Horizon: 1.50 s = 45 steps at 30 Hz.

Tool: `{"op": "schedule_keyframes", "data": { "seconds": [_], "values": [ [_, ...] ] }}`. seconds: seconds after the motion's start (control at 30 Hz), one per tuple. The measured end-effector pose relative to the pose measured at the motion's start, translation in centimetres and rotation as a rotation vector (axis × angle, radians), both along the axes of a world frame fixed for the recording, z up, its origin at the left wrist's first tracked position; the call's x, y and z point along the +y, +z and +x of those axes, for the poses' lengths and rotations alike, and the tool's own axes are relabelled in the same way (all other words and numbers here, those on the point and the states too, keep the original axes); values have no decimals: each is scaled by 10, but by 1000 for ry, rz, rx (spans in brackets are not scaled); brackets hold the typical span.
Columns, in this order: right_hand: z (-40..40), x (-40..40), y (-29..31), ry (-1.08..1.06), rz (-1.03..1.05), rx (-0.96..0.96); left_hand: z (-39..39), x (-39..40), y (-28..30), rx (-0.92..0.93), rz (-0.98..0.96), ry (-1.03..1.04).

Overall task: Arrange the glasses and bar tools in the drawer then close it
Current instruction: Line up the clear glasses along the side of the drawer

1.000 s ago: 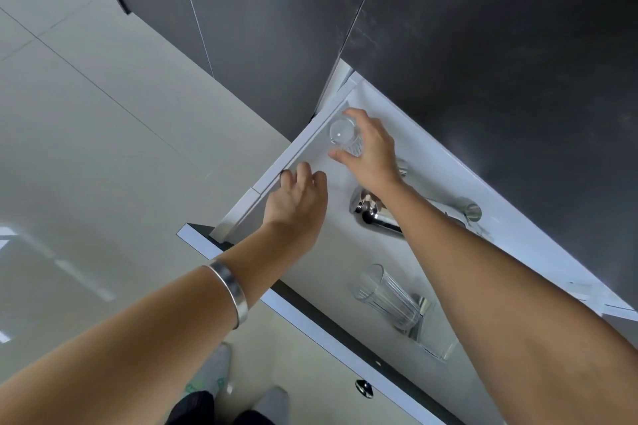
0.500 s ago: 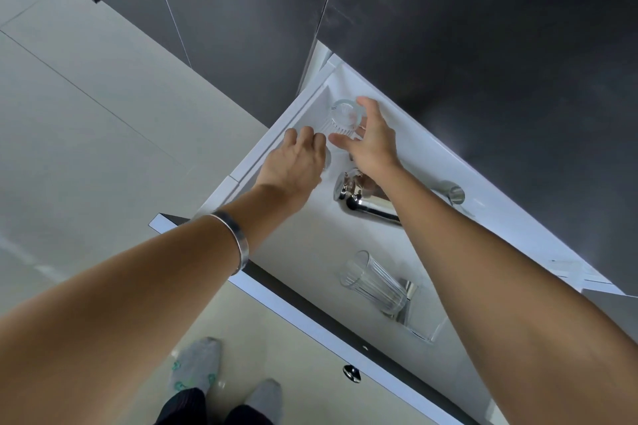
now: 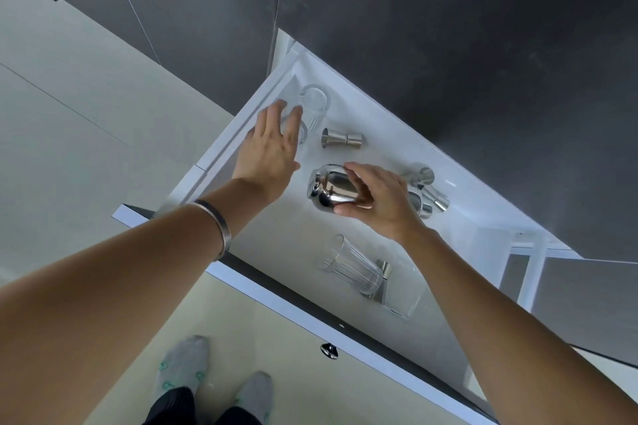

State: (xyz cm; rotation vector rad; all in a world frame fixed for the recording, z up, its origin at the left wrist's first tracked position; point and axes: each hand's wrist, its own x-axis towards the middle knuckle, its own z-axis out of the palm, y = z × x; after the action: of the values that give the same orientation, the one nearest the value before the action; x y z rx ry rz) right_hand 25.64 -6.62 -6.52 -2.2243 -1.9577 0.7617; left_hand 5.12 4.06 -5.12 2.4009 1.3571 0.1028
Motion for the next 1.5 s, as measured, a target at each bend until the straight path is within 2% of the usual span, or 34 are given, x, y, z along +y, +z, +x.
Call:
{"op": "schedule_keyframes", "data": {
  "seconds": [0.1,0.17,0.27,0.37,0.53,0.73,0.9,0.97,1.03,1.1,1.17,1.3,1.4,1.5],
  "values": [
    [4,-19,-1,-19,46,-20,3,-35,6,-181,175,-125],
    [10,-30,-1,-52,51,-33,6,-59,3,-289,135,-299],
    [22,-46,0,-102,47,-41,17,-82,-7,-313,25,-550],
    [35,-63,2,-168,41,-35,32,-94,-10,-254,-43,-673],
    [56,-89,3,-251,-24,-67,46,-114,-24,91,-124,-777],
    [59,-110,9,-294,-78,-192,45,-114,-28,211,-220,-692],
    [27,-136,17,-509,197,-295,39,-111,-26,322,-293,-620],
    [17,-148,16,-623,111,-212,35,-109,-26,340,-336,-572],
    [8,-155,13,-751,-113,-43,32,-106,-25,321,-392,-512],
    [2,-159,12,-827,-290,60,29,-102,-23,256,-465,-435],
    [-2,-158,11,-896,-371,141,27,-97,-19,173,-528,-353],
    [-10,-156,7,-978,-375,198,17,-82,-8,-10,-725,-181],
    [-14,-156,16,-980,-367,223,3,-69,-4,-45,-815,-95],
    [-17,-156,31,-933,-314,257,-15,-56,-1,-34,-806,33]
  ]
}}
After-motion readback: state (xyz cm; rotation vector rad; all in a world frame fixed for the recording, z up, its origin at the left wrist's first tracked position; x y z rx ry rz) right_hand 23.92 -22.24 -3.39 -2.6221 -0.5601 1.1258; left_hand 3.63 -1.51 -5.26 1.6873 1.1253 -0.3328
